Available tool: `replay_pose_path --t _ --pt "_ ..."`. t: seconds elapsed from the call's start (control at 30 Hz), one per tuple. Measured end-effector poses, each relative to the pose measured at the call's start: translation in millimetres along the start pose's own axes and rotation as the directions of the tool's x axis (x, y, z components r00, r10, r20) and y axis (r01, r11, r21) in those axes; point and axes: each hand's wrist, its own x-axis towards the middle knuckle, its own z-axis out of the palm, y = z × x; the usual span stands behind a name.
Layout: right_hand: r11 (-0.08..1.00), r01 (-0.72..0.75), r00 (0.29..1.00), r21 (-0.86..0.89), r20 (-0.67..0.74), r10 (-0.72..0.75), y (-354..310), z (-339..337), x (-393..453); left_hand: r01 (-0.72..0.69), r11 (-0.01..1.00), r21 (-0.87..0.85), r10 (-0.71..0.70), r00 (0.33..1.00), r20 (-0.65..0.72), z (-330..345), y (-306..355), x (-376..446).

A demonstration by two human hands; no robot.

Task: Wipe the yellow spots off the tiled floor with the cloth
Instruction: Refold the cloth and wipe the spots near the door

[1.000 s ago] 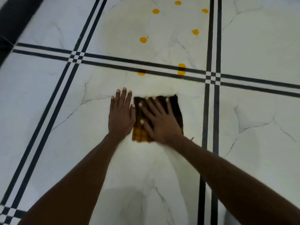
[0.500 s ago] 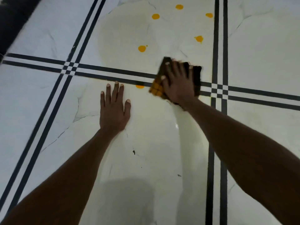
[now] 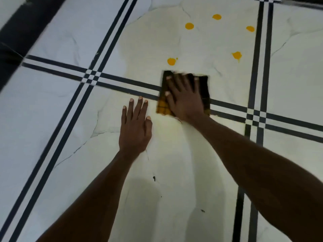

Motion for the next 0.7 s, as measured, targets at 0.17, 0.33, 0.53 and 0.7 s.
replay_pose_path --t 0.17,0.33,0.53,0.7 --pt "0.953 0.304 0.948 0.012 0.092 -0.304 -27 5 -108 0.000 1.000 -0.027 0.001 1.000 0.013 -4 -1 -2" --pt "0.998 0.007 0.988 0.064 0.153 -0.016 -20 -7 -252 0.002 1.000 -0.021 -0.002 1.000 -0.004 -2 -1 -1" --pt "0.901 0.409 0.897 0.145 0.119 -0.426 -63 7 -170 0.015 0.989 -0.149 -0.022 0.999 -0.043 -4 -2 -1" --pt "0.999 -0.036 0.999 0.017 -0.024 0.037 58 -3 -90 0.051 0.968 -0.246 -0.069 0.996 -0.064 -3 -2 -4"
